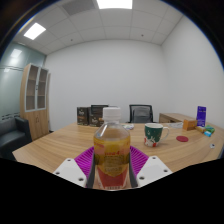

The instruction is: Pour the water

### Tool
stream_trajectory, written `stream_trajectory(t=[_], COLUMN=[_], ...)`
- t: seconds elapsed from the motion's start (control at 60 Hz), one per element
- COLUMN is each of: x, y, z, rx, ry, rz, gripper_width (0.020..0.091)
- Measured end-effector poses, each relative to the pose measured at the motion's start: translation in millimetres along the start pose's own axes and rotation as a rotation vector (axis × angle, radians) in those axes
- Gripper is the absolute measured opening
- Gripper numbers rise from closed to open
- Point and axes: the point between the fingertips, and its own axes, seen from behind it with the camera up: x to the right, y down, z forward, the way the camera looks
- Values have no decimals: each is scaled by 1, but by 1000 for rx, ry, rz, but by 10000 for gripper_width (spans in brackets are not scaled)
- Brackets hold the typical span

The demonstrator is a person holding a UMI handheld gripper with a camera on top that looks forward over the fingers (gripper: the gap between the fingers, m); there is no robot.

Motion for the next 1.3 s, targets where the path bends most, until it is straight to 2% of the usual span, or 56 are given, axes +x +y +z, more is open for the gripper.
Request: stream_trajectory(t=[0.083, 0.25, 0.533, 0.75, 1.033, 1.183, 1.3], x=[-10, -6, 27, 71, 80, 72, 79], y=[-2, -20, -98, -116, -114, -115, -160], z=[4, 49, 162, 187, 195, 195, 190], rx=[-13, -47, 35, 61, 69, -24, -41], ry=[-13, -80, -181, -142, -101, -91, -149], rz=[-5, 182, 851, 1540, 2101, 2059, 1819], gripper_width=[455, 455, 452, 453, 455, 456, 453])
